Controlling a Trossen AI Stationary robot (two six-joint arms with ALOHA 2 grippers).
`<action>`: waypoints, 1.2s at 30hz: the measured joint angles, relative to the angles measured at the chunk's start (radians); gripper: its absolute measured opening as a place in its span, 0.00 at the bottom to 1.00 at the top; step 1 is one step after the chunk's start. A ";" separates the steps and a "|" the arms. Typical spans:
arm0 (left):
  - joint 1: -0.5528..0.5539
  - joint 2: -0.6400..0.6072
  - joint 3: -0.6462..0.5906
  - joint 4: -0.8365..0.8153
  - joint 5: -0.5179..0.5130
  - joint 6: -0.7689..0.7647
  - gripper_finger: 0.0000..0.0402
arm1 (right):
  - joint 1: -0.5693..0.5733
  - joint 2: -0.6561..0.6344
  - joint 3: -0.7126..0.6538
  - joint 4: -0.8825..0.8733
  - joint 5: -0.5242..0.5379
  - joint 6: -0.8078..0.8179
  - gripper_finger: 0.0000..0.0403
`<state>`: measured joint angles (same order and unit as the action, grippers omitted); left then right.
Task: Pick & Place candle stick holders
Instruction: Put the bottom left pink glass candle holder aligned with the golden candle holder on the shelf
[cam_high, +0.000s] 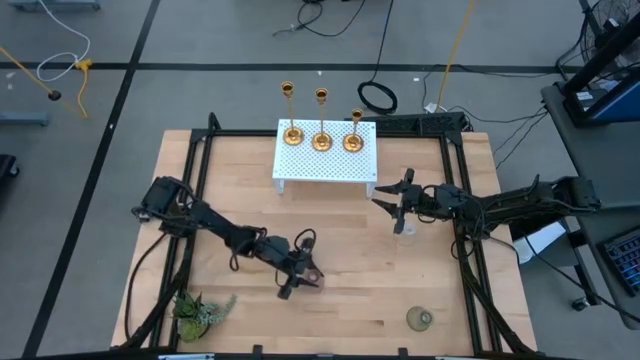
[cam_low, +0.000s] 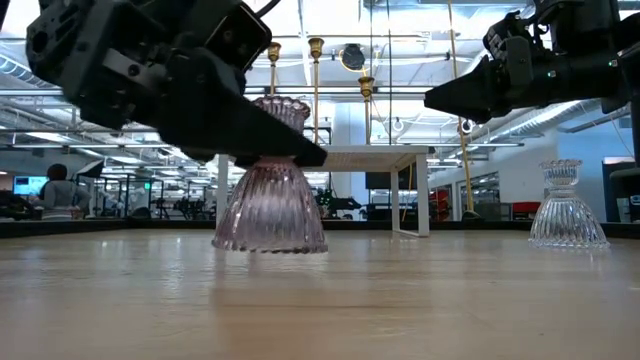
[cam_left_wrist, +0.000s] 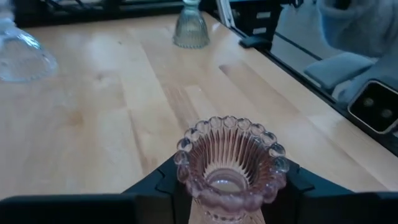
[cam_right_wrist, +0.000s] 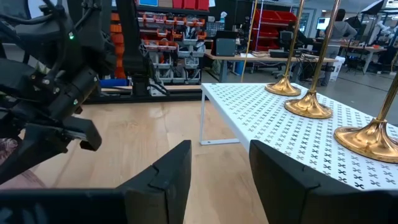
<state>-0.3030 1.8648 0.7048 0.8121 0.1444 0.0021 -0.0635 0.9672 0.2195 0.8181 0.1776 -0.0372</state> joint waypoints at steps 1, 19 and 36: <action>0.007 0.000 0.000 0.009 0.000 0.000 0.35 | 0.000 0.000 0.000 0.000 0.000 0.000 0.38; 0.193 -0.244 0.000 -0.093 -0.131 0.005 0.34 | 0.000 0.000 0.000 0.001 0.002 0.000 0.38; 0.493 -0.540 0.000 -0.345 -0.452 0.109 0.37 | 0.000 0.000 0.000 0.001 0.003 0.000 0.38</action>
<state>0.1897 1.3251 0.7044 0.4671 -0.3080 0.1106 -0.0635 0.9668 0.2195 0.8188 0.1810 -0.0376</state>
